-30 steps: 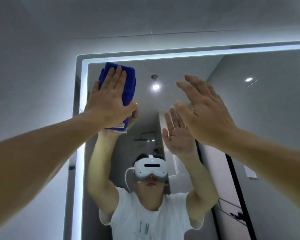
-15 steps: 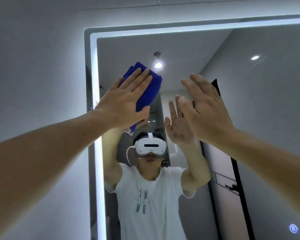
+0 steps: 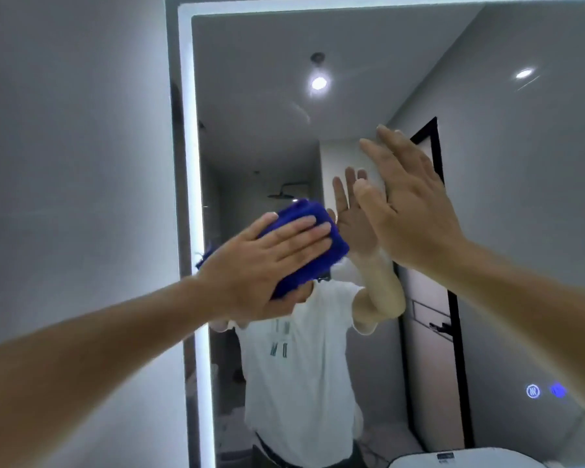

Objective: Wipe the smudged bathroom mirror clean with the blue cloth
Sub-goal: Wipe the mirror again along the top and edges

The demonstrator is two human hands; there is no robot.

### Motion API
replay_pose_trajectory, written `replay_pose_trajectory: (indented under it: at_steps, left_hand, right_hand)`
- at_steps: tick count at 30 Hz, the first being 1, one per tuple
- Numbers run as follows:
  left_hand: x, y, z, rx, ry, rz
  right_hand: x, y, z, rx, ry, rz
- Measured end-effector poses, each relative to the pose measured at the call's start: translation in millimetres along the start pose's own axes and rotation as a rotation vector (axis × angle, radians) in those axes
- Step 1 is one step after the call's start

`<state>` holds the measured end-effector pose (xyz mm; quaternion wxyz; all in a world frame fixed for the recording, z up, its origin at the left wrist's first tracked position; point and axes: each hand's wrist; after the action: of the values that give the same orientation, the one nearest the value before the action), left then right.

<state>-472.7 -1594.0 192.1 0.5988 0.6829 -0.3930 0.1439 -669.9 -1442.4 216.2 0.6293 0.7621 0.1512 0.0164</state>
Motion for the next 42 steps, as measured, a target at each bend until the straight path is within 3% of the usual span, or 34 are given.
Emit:
replay_pose_trajectory:
  at_steps: [4, 6, 8, 12, 18, 22, 26, 31, 36, 39, 42]
  left_hand:
    - [42, 49, -19, -0.088, -0.024, -0.504]
    - [21, 49, -14, -0.147, -0.036, -0.633]
    - [-12, 27, -3, -0.170, -0.045, -0.601]
    - [-78, -47, 20, -0.062, -0.034, -0.297]
    - [-8, -3, -3, 0.023, 0.058, 0.043]
    - [10, 26, -9, -0.075, 0.046, -0.191]
    - [-47, -11, 13, -0.153, -0.052, -0.464]
    - [-129, -112, 40, -0.029, -0.098, -0.207]
    - [-83, -70, 16, 0.037, -0.076, 0.018]
    - [-34, -18, 4, -0.068, -0.042, -0.155]
    - [-38, -8, 11, -0.162, -0.042, -0.368]
  right_hand:
    - [-13, 3, -6, -0.084, 0.039, -0.001]
    - [-17, -2, -2, -0.083, 0.047, -0.031]
    - [-20, -9, 3, -0.073, 0.057, -0.033]
    - [-20, -21, 12, -0.056, 0.078, -0.039]
    - [-19, -24, 18, -0.033, 0.101, -0.033]
    - [-19, -24, 20, -0.075, 0.092, -0.021]
    - [-19, -31, 17, -0.091, 0.088, 0.020]
    - [-8, -58, 17, -0.061, 0.054, 0.045]
    - [5, -59, 14, 0.004, 0.021, 0.055]
    - [10, -53, 15, -0.029, 0.027, 0.036]
    - [11, -55, 16, -0.051, 0.054, 0.039]
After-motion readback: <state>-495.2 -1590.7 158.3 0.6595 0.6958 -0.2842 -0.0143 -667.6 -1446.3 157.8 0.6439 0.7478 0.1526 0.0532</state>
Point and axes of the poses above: each hand's wrist, its own y-axis towards the middle knuckle, its own z-axis out of the palm, x = y × z, and after that the axes turned 13 degrees about -z, right-handed
